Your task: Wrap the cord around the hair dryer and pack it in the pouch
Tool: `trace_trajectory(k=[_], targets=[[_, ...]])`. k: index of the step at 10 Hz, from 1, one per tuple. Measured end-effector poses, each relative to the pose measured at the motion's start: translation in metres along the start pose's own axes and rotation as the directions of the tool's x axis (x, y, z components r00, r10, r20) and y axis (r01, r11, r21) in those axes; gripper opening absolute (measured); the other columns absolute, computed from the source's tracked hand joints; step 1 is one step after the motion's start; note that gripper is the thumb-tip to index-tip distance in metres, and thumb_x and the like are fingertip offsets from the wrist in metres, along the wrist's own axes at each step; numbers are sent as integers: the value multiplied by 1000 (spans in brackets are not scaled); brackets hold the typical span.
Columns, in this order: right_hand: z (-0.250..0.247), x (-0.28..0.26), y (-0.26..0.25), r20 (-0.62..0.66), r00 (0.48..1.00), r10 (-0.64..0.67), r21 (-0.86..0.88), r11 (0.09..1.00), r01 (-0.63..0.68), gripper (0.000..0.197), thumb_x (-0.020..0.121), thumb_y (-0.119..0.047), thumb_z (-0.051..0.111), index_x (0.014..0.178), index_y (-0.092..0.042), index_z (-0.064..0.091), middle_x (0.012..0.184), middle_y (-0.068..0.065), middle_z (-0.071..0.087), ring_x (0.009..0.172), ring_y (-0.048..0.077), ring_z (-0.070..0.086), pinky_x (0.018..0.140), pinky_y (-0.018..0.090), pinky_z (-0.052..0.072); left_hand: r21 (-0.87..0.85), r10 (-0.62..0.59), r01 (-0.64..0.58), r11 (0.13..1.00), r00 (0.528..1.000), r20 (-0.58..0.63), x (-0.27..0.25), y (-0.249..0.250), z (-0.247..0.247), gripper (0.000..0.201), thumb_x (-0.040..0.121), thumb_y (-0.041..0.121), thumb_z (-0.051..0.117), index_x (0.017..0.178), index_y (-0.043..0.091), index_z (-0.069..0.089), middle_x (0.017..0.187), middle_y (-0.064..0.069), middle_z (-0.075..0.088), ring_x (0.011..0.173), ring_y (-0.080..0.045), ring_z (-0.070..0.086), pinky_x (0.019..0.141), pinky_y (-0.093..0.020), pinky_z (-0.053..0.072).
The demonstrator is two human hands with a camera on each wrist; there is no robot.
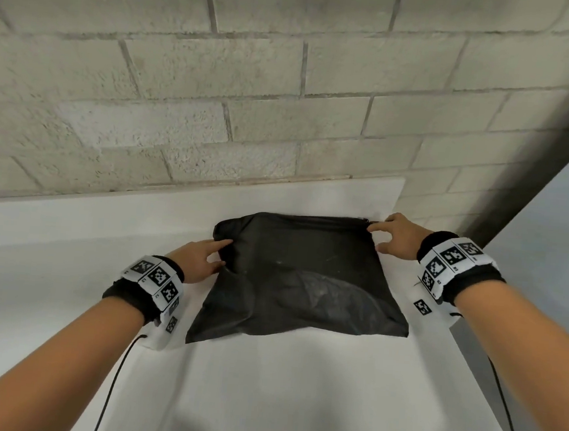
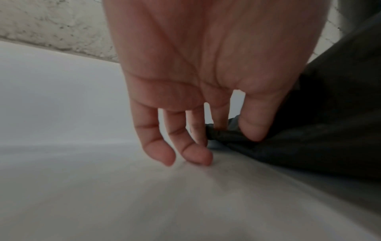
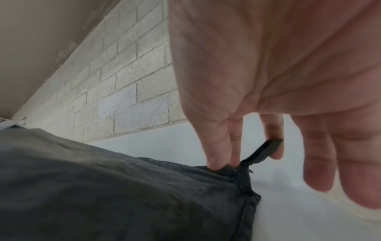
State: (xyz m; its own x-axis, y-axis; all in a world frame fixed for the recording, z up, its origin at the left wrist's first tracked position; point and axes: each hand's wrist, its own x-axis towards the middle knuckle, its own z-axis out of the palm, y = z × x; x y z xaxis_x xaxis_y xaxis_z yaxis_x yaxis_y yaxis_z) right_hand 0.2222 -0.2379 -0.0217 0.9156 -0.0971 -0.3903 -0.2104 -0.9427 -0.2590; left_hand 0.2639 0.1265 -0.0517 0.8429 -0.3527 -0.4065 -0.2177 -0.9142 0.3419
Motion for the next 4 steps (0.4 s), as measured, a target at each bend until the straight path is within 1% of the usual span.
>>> trace_trajectory(k=[1, 2, 3, 4], targets=[[1, -19, -2, -52, 999, 12, 14, 1000, -12, 52, 88, -23, 57, 137, -24, 39, 145, 17, 24, 129, 34, 38, 111, 37, 28, -4, -33, 33, 999, 999, 6, -15, 0, 2, 62, 91, 27, 50, 144, 24, 20, 149, -8, 32, 136, -26, 32, 113, -33, 23], [1, -42, -10, -67, 997, 35, -1, 999, -35, 51, 87, -25, 57, 135, -26, 40, 147, 16, 21, 129, 37, 38, 111, 41, 30, 0, -76, 76, 997, 997, 11, -34, 6, -6, 60, 90, 28, 51, 143, 24, 23, 143, -10, 41, 129, -27, 41, 107, -32, 30], [-1, -63, -21, -67, 998, 12, -18, 1000, -13, 49, 88, -26, 54, 135, -26, 40, 145, 16, 26, 127, 37, 38, 109, 39, 32, -1, -79, 80, 997, 997, 15, -52, 15, -20, 54, 90, 28, 51, 140, 24, 31, 142, -8, 42, 126, -25, 44, 105, -29, 31], [-1, -87, -32, -23, 999, -35, -24, 999, 35, 46, 91, -25, 51, 135, -22, 40, 137, 16, 39, 122, 32, 44, 103, 34, 34, -25, -45, 46, 999, 997, 58, -71, 27, -34, 48, 91, 29, 50, 136, 22, 37, 138, -8, 46, 119, -23, 49, 101, -27, 35]])
